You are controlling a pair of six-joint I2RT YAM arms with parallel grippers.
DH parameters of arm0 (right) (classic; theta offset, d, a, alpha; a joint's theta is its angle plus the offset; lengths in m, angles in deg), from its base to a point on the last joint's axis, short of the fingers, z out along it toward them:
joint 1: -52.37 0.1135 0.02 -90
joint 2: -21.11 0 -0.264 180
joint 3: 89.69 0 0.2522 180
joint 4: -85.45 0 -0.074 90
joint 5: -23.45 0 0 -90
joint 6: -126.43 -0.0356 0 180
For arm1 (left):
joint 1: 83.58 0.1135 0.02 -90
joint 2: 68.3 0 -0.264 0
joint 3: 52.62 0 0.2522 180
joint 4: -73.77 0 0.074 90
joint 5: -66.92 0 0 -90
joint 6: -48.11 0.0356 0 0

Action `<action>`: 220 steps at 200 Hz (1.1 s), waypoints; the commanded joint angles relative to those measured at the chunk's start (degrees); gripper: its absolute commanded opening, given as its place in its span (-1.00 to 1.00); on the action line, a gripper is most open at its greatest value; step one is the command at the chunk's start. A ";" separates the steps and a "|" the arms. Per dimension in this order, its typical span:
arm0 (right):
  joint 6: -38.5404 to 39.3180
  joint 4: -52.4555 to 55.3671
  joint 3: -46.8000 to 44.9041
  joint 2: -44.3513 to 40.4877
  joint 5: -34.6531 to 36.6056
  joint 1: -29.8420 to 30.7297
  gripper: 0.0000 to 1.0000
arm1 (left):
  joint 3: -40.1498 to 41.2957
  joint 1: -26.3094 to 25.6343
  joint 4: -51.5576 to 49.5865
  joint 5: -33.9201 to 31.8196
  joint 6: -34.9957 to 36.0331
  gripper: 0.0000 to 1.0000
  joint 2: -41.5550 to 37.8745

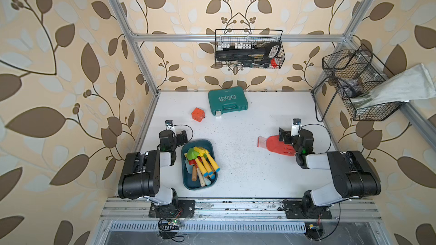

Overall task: Take the shovel out of the storage box
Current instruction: Move the storage box to the center of the board.

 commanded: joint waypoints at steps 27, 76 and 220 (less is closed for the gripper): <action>-0.14 -0.36 0.75 -0.21 -0.72 -0.06 0.99 | -1.22 0.13 1.13 0.08 0.17 0.98 -0.28; -0.19 -0.52 0.68 -0.46 0.29 0.01 0.99 | -1.64 1.03 0.42 1.44 -0.11 0.98 -0.11; -7.77 53.84 24.36 -27.14 10.01 24.68 0.66 | -11.72 -13.46 -36.29 -8.59 -14.56 0.67 -30.88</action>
